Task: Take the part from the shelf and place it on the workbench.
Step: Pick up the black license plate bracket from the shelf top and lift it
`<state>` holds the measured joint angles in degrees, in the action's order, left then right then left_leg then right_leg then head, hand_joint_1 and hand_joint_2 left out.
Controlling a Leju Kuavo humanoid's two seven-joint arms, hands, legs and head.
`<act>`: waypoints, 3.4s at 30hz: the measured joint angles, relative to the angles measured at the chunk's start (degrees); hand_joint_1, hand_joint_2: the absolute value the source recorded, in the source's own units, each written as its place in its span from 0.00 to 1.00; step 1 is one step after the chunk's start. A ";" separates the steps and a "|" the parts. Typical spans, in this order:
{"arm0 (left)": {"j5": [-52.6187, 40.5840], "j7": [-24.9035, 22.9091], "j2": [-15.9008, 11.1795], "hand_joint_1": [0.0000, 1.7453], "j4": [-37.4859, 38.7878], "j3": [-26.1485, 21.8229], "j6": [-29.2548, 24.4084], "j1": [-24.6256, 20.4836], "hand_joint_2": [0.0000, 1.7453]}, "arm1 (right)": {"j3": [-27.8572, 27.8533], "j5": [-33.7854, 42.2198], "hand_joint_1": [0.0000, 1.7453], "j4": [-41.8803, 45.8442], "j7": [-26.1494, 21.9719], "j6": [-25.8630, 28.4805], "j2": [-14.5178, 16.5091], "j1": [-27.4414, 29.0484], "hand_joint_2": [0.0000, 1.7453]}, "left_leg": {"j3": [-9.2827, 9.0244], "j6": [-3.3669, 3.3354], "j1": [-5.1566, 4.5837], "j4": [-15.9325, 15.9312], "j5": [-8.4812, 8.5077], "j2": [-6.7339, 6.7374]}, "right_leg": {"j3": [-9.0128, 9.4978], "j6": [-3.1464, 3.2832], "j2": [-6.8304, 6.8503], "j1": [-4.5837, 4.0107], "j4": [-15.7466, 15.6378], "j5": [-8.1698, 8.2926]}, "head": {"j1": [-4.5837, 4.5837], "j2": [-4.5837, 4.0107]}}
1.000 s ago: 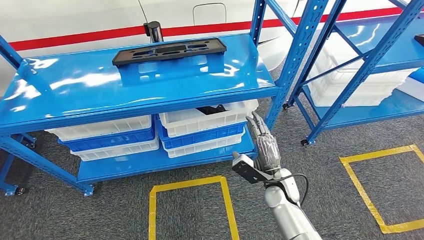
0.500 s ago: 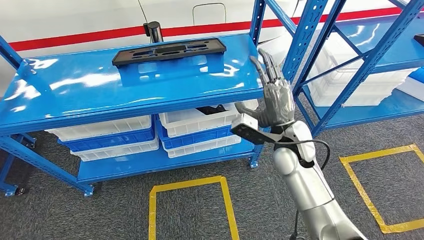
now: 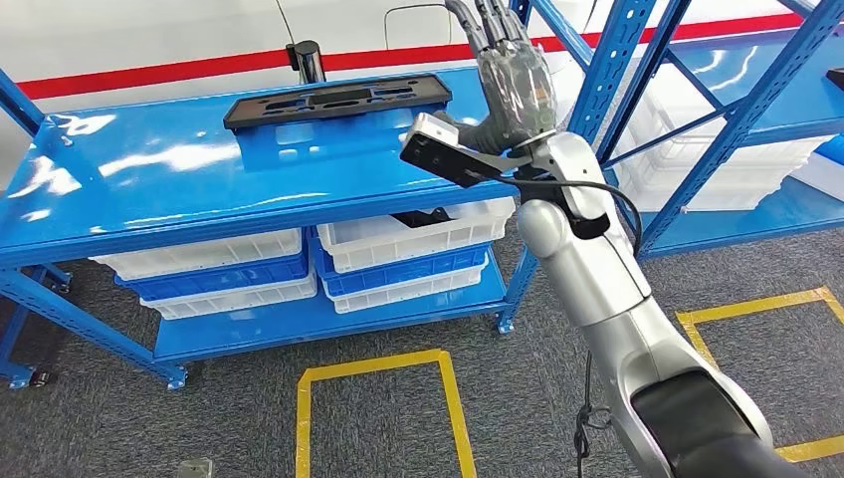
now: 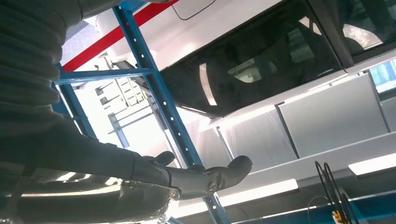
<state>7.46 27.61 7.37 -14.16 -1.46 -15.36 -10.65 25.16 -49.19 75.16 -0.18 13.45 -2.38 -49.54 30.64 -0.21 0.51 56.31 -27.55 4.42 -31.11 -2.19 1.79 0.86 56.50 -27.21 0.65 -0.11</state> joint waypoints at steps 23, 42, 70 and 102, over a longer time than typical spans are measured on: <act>-8.27 -3.69 1.81 0.00 -0.07 5.54 2.96 -3.68 0.00 | 5.76 -9.38 0.00 -22.23 5.00 -1.04 11.32 -5.81 1.00 | 0.07 0.03 -0.01 0.14 0.04 -0.33 | -0.18 0.00 0.21 -0.13 -0.01 -0.01 | 0.01 0.00; -7.84 -3.13 1.82 0.00 -0.07 5.96 2.59 -4.31 0.00 | 1.21 -4.65 0.00 -19.67 0.63 -7.84 10.24 -6.90 1.00 | 0.15 0.03 0.05 0.15 0.04 -0.31 | -0.17 0.00 0.19 -0.13 0.00 -0.01 | 0.01 0.00; -4.16 -0.32 0.11 0.00 -0.07 0.41 2.79 -3.42 0.00 | 3.97 0.33 0.00 -25.83 -4.79 -5.42 16.03 -12.95 1.00 | -0.28 -1.60 0.77 -0.89 0.54 -0.77 | -9.69 -0.32 -1.37 0.35 16.22 -4.78 | 0.18 0.00; -3.70 0.21 -0.35 0.00 -0.03 -1.23 2.83 -2.93 0.00 | 5.21 1.37 0.00 -33.68 -7.04 -2.78 17.51 -14.16 1.00 | 3.53 -2.08 0.26 0.28 2.64 -4.38 | -11.93 0.37 -2.49 -0.39 16.28 -3.19 | -0.12 0.00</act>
<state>3.76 27.82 7.02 -14.19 -2.69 -12.52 -13.58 30.37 -47.82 41.48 -7.21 10.67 15.13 -63.70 34.17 -2.28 0.77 56.59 -24.90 0.04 -43.03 -1.82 -0.70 0.47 72.78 -30.40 0.53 -0.11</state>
